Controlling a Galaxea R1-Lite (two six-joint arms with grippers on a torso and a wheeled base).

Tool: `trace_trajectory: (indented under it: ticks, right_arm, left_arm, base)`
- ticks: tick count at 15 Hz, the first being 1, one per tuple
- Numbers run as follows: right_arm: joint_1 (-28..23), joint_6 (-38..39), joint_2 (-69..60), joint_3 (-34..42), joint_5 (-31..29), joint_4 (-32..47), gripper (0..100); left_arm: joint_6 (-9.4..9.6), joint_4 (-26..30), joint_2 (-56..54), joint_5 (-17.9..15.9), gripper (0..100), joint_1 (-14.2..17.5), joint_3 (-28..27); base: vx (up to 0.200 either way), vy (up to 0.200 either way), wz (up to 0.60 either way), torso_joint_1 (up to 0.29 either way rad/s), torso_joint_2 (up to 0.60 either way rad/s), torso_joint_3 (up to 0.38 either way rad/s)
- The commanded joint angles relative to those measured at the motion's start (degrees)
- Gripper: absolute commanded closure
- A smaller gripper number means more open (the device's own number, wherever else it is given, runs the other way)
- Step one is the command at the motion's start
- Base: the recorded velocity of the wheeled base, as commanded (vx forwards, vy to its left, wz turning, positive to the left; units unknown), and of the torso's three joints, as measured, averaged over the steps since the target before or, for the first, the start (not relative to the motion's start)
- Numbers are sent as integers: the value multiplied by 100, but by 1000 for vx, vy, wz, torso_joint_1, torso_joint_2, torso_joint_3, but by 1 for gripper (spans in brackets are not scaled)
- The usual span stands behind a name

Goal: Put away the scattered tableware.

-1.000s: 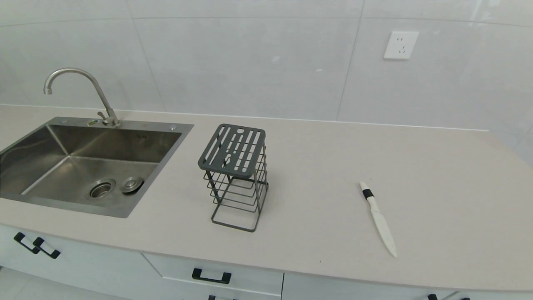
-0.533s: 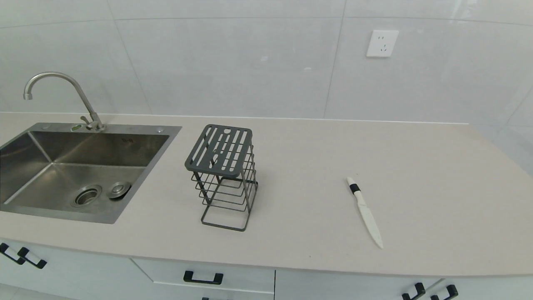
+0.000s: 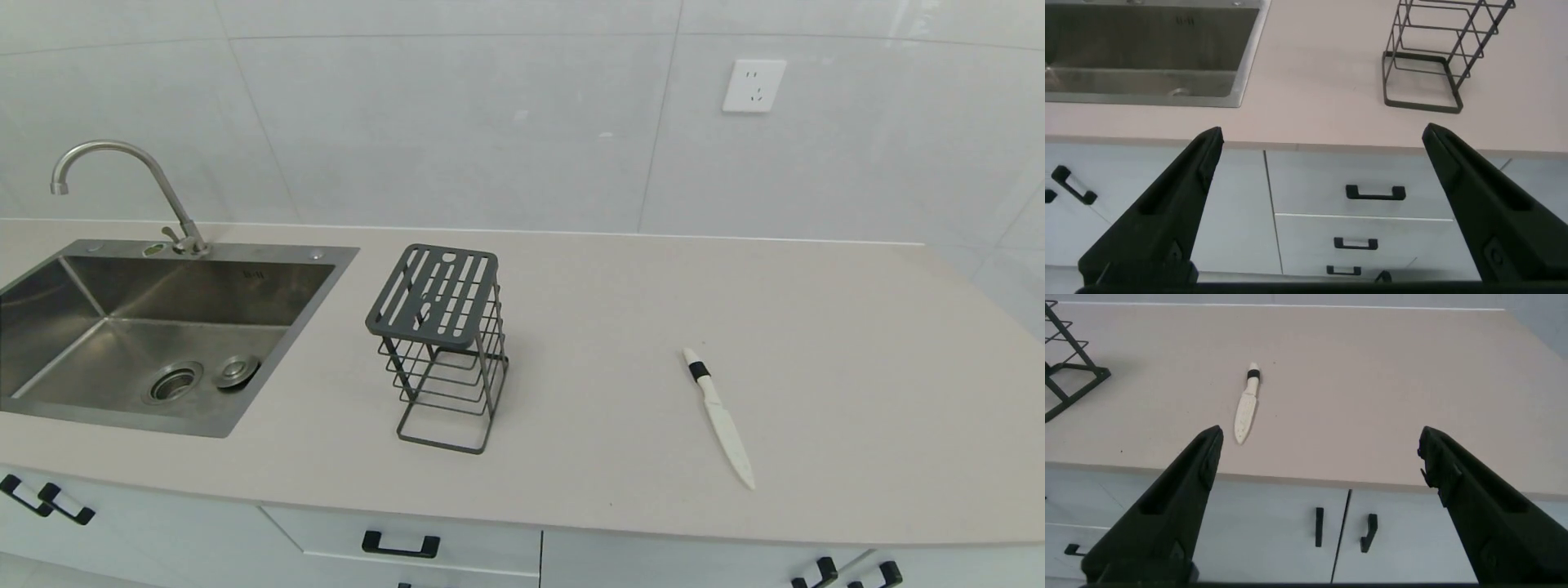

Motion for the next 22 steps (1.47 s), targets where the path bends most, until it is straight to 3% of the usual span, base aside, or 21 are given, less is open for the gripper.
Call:
trace_trajectory:
  ticks: [1, 9, 16, 17, 20, 22]
  right_arm:
    - [1, 6, 14, 0, 3, -1, 0]
    - [1, -2, 5, 0, 12, -1, 0]
    - [-8, -38, 5, 0, 30, -1, 0]
    - [-8, -152, 5, 0, 241, -28, 0]
    - [-8, -249, 5, 0, 320, -1012, 0]
    - [62, -292, 154, -114, 645, -880, 0]
  left_arm:
    - [-3, 0, 9, -2, 0, 0, 1]
    - [-3, 0, 9, -2, 0, 0, 1]
    - [49, -9, 9, 15, 0, 0, 10]
    - [67, -18, 9, 7, 0, 0, 10]
    - [23, -9, 9, 33, 0, 0, 10]
    - [49, 0, 9, 24, 0, 0, 10]
  base:
    - [0, 0, 0, 183, -7, 198]
    - [0, 0, 0, 286, -32, 240]
    - [0, 0, 0, 26, -4, 20]
    - [0, 0, 0, 0, 0, 0]
    - [0, 0, 0, 0, 0, 0]
    - [0, 0, 0, 0, 0, 0]
